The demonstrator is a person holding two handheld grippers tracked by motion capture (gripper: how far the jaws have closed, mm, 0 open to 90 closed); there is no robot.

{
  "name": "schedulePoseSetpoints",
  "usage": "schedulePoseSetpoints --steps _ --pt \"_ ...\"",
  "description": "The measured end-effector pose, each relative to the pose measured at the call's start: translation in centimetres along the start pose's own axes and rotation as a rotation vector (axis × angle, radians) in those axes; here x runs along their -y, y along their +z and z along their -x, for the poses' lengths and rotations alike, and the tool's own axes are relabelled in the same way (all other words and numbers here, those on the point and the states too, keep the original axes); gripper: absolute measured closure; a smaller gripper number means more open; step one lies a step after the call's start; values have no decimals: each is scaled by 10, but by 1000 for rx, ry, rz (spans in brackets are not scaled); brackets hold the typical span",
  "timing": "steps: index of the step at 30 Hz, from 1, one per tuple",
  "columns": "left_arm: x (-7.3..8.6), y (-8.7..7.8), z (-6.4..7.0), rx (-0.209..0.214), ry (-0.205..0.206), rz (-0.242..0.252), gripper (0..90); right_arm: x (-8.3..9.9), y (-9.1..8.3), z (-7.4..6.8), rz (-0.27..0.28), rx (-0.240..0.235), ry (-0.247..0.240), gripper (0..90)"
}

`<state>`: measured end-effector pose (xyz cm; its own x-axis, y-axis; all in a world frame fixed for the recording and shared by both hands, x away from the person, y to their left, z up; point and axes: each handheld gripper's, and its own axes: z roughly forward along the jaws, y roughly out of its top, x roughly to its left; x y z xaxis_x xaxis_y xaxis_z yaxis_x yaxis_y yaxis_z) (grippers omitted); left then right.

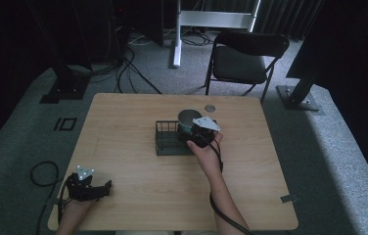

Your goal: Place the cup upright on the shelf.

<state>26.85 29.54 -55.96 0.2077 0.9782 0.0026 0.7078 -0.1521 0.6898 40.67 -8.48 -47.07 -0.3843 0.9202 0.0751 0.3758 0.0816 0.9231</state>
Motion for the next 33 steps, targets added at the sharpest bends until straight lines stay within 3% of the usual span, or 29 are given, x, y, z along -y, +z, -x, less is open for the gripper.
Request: schedulePoseSetpoints --steps 17,24,29,33 --pt "0 0 0 0 0 0 14 14 7 -4 -3 49 -16 149" --pt "0 0 0 0 0 0 14 12 0 -3 -7 25 -31 111" --pt "0 0 0 0 0 0 14 11 -9 -1 0 5 -1 110" --pt "0 0 0 0 0 0 14 14 -16 1 -2 -7 -19 111"
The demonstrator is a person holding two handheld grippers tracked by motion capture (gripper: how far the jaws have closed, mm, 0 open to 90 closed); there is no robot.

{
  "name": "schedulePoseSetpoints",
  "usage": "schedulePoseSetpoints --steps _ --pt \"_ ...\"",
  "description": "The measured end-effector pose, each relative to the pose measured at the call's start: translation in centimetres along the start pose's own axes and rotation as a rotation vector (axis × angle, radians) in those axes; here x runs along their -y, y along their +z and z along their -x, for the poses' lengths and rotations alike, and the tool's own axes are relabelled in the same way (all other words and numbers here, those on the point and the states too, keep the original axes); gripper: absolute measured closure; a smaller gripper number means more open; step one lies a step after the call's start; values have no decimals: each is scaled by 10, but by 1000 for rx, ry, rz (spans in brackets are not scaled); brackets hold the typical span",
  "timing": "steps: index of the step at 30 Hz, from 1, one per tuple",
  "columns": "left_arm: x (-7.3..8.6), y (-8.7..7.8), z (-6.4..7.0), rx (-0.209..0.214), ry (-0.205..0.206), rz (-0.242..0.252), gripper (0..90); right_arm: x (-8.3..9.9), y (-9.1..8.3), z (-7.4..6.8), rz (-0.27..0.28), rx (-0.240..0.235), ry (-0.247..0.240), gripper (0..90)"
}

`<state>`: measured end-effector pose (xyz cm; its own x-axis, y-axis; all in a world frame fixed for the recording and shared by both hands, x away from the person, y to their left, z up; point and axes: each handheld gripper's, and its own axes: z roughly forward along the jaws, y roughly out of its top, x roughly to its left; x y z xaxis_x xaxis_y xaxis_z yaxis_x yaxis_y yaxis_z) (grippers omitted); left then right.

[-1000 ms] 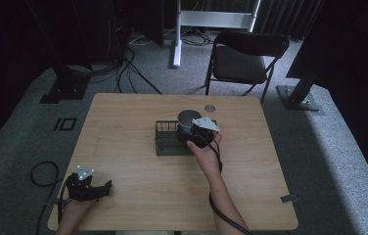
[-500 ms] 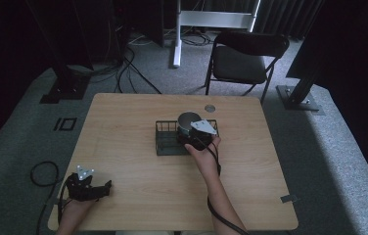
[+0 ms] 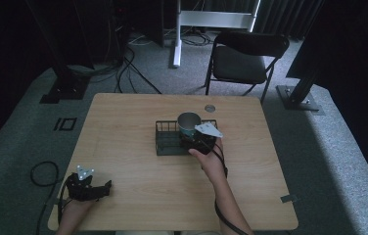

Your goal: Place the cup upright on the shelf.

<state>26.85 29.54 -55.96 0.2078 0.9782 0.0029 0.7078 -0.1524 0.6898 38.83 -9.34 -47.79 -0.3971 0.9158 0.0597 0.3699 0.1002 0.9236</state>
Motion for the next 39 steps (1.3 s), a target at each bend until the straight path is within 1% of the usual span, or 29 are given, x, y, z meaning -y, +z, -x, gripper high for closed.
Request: schedulePoseSetpoints --steps 6,10,15,19,23,27,34,36,39 --pt "0 0 0 0 1 0 14 5 -11 5 -8 -13 -5 111" --pt "0 0 0 0 0 0 14 8 -19 7 -4 -18 -24 111" --pt "0 0 0 0 0 1 14 11 -29 12 1 -13 -32 111" --pt "0 0 0 0 0 1 14 16 -36 16 -7 -11 -36 111" --pt "0 0 0 0 1 1 14 23 -42 24 -18 2 -37 111" --pt "0 0 0 0 0 1 14 29 -47 31 -18 15 -38 111" --pt "0 0 0 -1 2 -1 14 45 -56 41 -42 14 -47 111" --pt "0 0 0 -1 2 -1 14 49 -59 45 -50 14 -46 111" --pt "0 0 0 -1 2 -1 15 55 -63 51 -60 20 -32 111"
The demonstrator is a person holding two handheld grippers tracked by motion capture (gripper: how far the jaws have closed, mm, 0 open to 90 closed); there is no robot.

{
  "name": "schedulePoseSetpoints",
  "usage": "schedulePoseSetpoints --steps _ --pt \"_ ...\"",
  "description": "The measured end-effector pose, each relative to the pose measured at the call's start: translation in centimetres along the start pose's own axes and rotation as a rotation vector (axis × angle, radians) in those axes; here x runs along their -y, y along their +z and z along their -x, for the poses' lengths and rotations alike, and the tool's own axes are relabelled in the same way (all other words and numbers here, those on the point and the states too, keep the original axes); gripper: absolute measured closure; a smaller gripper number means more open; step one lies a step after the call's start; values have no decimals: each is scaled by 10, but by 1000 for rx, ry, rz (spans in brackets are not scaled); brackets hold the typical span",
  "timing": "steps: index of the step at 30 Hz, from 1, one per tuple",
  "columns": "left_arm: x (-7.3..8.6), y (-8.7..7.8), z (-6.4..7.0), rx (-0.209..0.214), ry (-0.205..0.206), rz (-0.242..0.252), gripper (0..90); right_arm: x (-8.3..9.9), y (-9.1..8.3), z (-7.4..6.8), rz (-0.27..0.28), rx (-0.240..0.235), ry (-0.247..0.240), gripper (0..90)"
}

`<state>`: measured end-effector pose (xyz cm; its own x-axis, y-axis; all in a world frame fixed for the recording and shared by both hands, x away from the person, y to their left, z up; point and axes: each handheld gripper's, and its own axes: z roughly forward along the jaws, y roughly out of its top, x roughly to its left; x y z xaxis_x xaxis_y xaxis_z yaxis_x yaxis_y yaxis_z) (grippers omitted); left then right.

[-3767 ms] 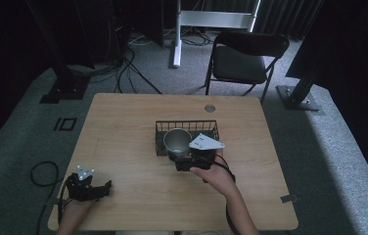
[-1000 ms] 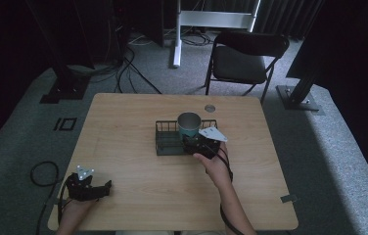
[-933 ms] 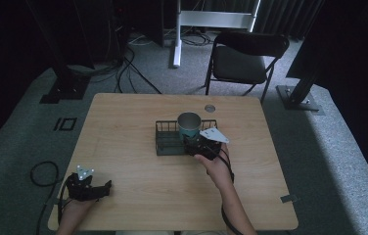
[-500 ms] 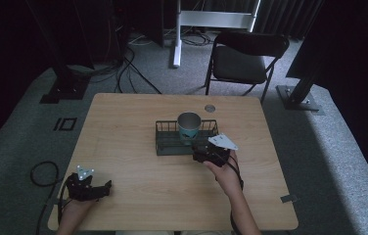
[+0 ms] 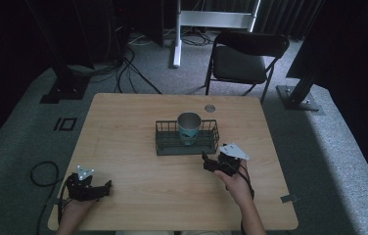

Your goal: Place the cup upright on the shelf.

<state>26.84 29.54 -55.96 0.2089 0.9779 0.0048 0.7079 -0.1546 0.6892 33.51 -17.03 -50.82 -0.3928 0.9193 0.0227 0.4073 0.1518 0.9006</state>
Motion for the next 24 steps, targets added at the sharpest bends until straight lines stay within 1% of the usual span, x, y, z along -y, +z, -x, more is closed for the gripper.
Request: schedulePoseSetpoints --steps 3,5,7,10,11,12,14,16,17,18,19,21,24 --pt "0 0 0 0 0 0 14 7 -4 5 -14 8 -8 111" --pt "0 0 0 0 0 0 14 12 -6 10 -22 21 -13 111" --pt "0 0 0 0 0 0 14 15 -9 14 -27 24 -7 111" --pt "0 0 0 0 0 0 14 20 -14 20 -43 34 -23 111" --pt "0 0 0 0 0 0 15 20 -14 20 -43 34 -23 111" --pt "0 0 0 0 0 0 14 24 -16 23 -51 36 -14 111" --pt "0 0 0 0 0 0 14 28 -19 27 -63 41 -19 111" --pt "0 0 0 0 0 0 14 32 -21 30 -73 41 -9 111" --pt "0 0 0 0 0 0 14 34 -23 32 -80 42 -12 111" --pt "0 0 0 0 0 0 14 36 -24 34 -84 50 -11 111" --pt "0 0 0 0 0 0 14 36 -24 34 -84 50 -11 111" --pt "0 0 0 0 0 0 14 40 -29 41 -88 56 -2 111" --pt "0 0 0 0 0 0 14 42 -32 45 -94 58 0 111"
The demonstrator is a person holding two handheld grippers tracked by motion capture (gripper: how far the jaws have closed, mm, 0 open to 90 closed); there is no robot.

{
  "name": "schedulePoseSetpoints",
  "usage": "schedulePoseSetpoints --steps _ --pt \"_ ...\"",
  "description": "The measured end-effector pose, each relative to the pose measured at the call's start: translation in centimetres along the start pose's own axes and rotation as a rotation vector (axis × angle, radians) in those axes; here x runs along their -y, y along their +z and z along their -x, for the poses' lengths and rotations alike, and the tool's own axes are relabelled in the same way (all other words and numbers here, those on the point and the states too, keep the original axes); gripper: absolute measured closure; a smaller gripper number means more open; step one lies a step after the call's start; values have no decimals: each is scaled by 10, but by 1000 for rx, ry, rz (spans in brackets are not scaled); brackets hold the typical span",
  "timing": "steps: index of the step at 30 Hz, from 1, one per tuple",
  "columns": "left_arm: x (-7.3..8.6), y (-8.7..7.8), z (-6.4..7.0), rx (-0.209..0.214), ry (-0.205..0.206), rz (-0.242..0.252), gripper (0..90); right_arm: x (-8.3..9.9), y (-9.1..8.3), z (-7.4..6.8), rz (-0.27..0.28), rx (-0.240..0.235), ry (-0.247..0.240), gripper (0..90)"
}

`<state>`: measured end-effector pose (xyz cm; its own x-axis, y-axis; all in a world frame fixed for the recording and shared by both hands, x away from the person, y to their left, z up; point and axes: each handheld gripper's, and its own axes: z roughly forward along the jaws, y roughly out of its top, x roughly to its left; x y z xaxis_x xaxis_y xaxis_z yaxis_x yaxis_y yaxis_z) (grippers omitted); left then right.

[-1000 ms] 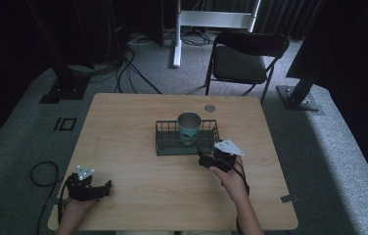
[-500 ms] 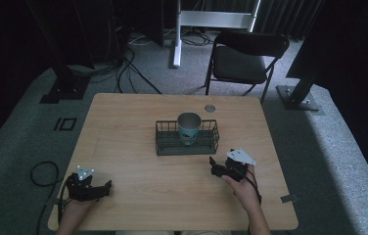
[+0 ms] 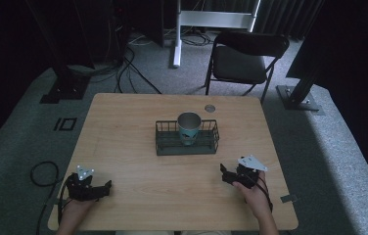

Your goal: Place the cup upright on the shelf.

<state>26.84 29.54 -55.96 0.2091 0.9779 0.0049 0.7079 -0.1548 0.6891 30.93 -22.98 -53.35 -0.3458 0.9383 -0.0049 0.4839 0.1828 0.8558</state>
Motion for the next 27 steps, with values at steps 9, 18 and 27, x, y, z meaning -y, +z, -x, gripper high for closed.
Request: schedulePoseSetpoints --steps 9,18,27 --pt "0 0 0 0 0 0 14 14 -12 23 -41 23 3 111" --pt "0 0 0 0 0 0 14 25 -23 41 -67 39 48 111" --pt "0 0 0 0 0 0 15 32 -27 51 -108 55 61 111"
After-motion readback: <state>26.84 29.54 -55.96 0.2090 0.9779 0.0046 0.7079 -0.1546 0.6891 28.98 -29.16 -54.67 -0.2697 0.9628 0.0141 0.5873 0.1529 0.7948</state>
